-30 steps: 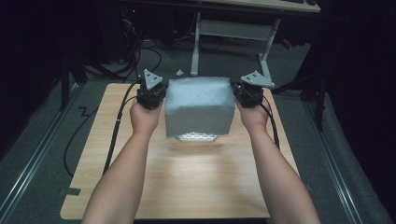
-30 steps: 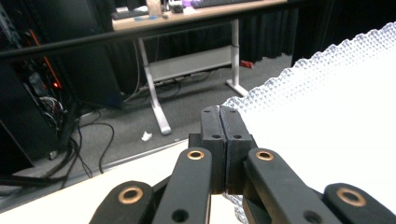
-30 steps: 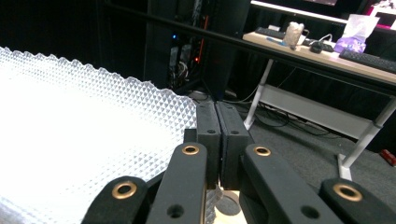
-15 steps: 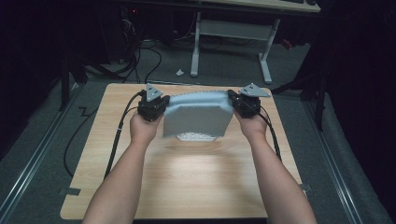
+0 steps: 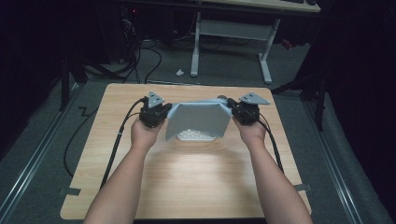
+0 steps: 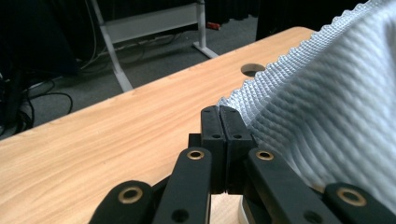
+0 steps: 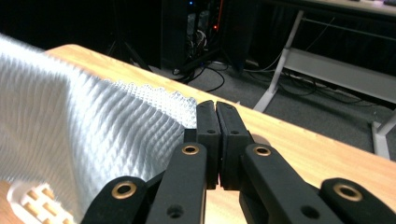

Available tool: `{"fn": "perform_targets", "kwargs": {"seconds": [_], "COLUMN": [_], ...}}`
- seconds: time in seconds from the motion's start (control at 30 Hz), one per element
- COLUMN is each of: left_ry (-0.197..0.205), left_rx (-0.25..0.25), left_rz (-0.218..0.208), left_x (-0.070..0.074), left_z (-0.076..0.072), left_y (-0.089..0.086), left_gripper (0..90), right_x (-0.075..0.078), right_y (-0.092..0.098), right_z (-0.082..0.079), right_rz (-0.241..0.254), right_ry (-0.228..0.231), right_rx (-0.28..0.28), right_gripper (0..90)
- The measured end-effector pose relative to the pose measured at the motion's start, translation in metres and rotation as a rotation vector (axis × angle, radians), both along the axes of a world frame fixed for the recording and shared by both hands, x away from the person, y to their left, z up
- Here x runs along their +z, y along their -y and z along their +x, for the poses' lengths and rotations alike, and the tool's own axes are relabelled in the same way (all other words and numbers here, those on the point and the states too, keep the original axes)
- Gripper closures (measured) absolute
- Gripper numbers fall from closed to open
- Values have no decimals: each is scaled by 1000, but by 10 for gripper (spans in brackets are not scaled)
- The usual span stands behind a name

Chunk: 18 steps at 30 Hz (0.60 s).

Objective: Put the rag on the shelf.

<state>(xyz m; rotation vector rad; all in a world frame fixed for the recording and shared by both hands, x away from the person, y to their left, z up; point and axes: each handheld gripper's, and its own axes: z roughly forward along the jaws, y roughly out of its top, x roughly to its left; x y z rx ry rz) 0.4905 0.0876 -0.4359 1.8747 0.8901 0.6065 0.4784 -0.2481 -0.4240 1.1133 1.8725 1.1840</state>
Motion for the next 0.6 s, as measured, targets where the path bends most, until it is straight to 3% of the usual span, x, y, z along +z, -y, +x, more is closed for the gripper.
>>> {"fn": "perform_targets", "kwargs": {"seconds": [0.27, 0.6], "left_ry": [-32, -50], "left_rx": [-10, -24], "left_rz": [-10, -18], "left_x": [-18, -30], "left_z": [-6, -11], "left_y": [-4, -4], "left_gripper": [895, 895], "right_x": [-12, -26], "right_y": [-3, -5], "right_z": [-7, -11], "right_rz": [2, -4], "right_ry": [-9, -28], "right_rx": [14, 20], "right_gripper": [899, 899]}}
